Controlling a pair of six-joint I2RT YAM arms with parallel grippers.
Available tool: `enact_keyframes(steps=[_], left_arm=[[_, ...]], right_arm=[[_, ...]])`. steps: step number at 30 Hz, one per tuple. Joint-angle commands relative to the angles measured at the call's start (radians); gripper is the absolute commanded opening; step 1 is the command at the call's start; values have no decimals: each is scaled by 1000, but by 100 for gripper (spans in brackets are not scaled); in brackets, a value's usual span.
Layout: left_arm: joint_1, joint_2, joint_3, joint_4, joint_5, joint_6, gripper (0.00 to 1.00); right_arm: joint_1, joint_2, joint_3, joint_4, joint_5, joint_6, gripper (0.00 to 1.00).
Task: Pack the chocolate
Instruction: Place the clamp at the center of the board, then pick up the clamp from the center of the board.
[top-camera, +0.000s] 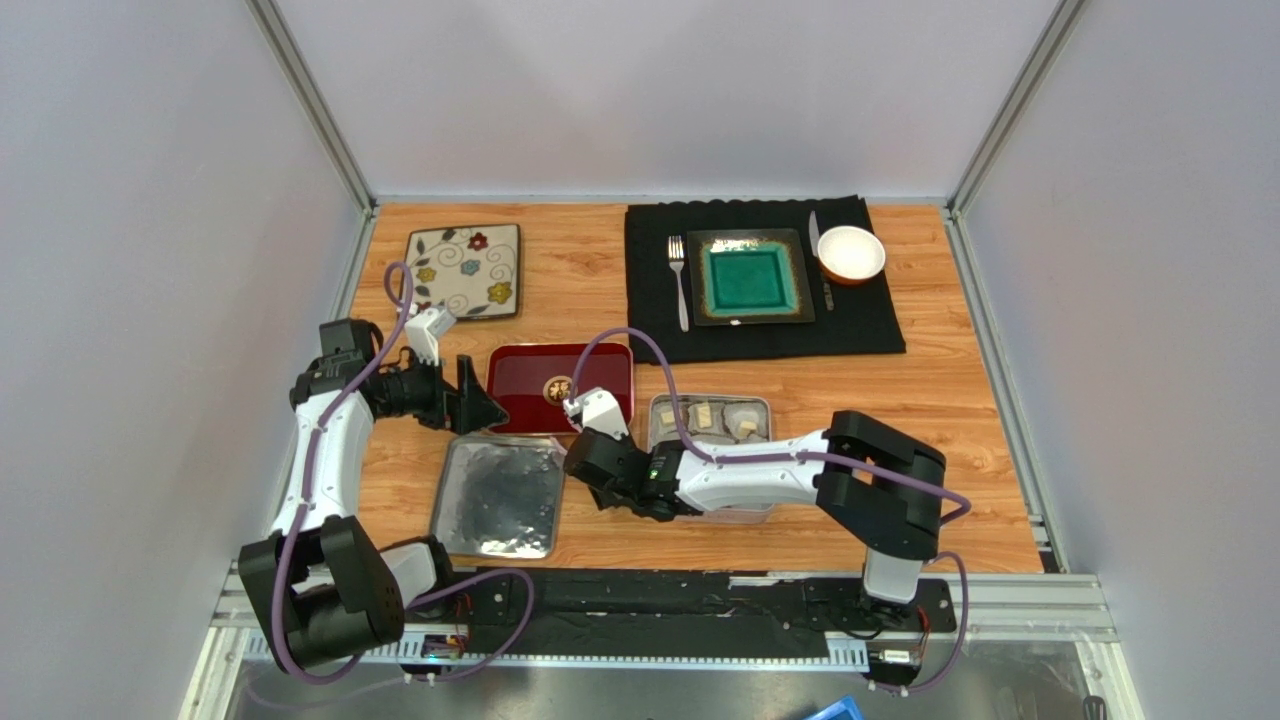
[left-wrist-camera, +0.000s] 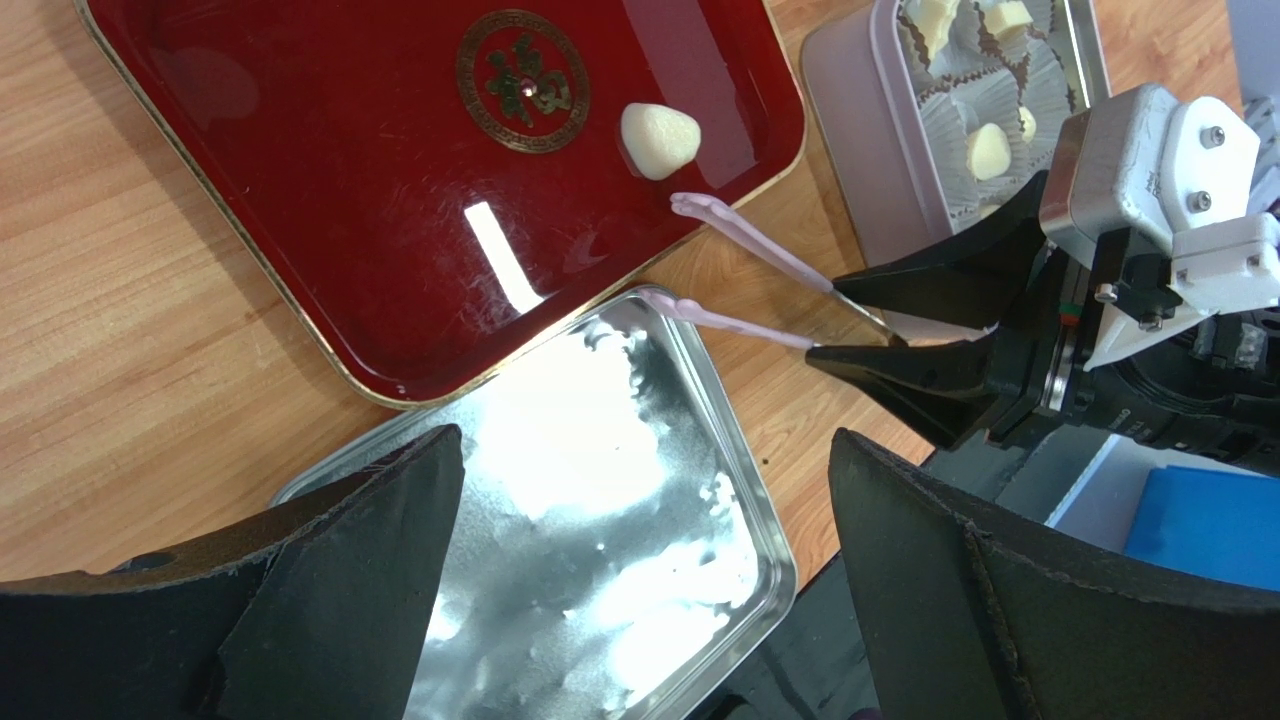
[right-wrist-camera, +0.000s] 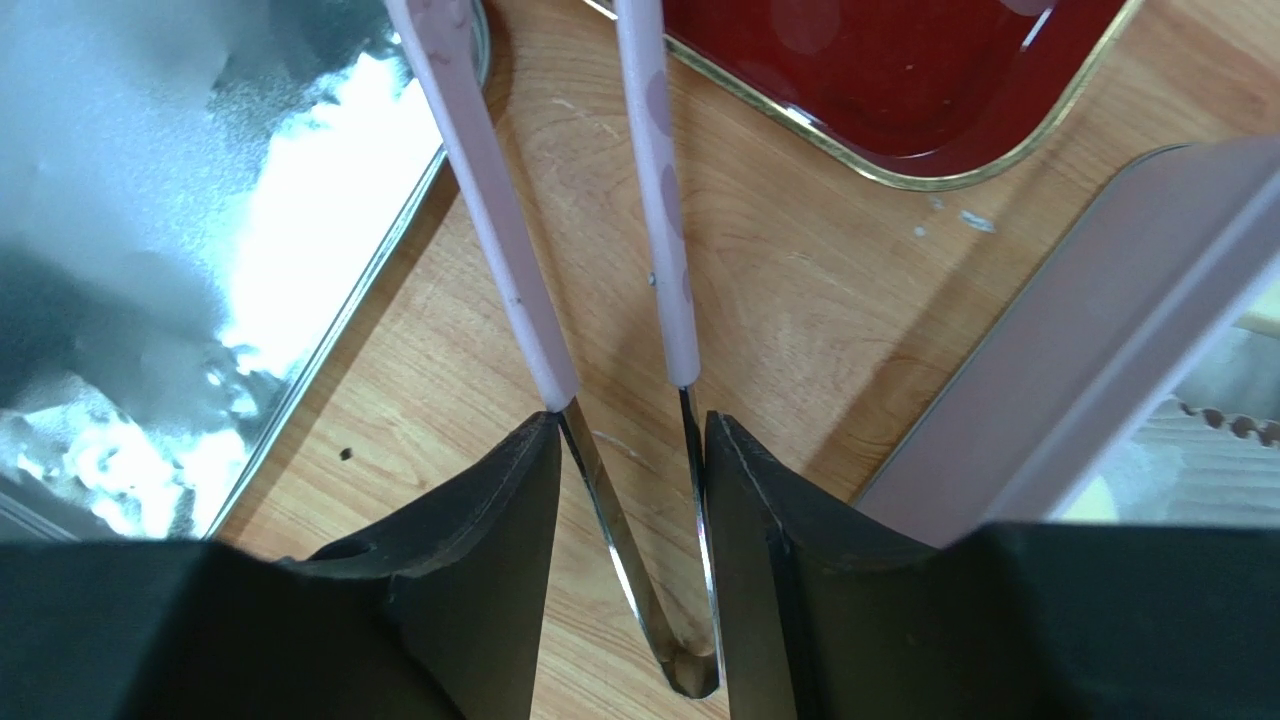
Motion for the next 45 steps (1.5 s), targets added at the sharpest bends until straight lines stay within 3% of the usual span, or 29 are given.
enact_keyframes(steps=[1,10,26,33,45], left_arm=[[8,-16,17,-6,29,26,99],[8,-15,19,-12,35,30,99],[9,-33,13,-21,50,29,99],[8,-36,16,-21,52,29,99],[11,-52,20,-29,53,33,99]], right_arm=[[-5,-52,-10,-5,91,12,42],[-4,-139,-78,70,94,-14,34],[-91,-159,231,-269,-81,-31,29],[-132,-129,312,-373,-102,-65,34],[-152,-78,332,-347,-112,-89,37]])
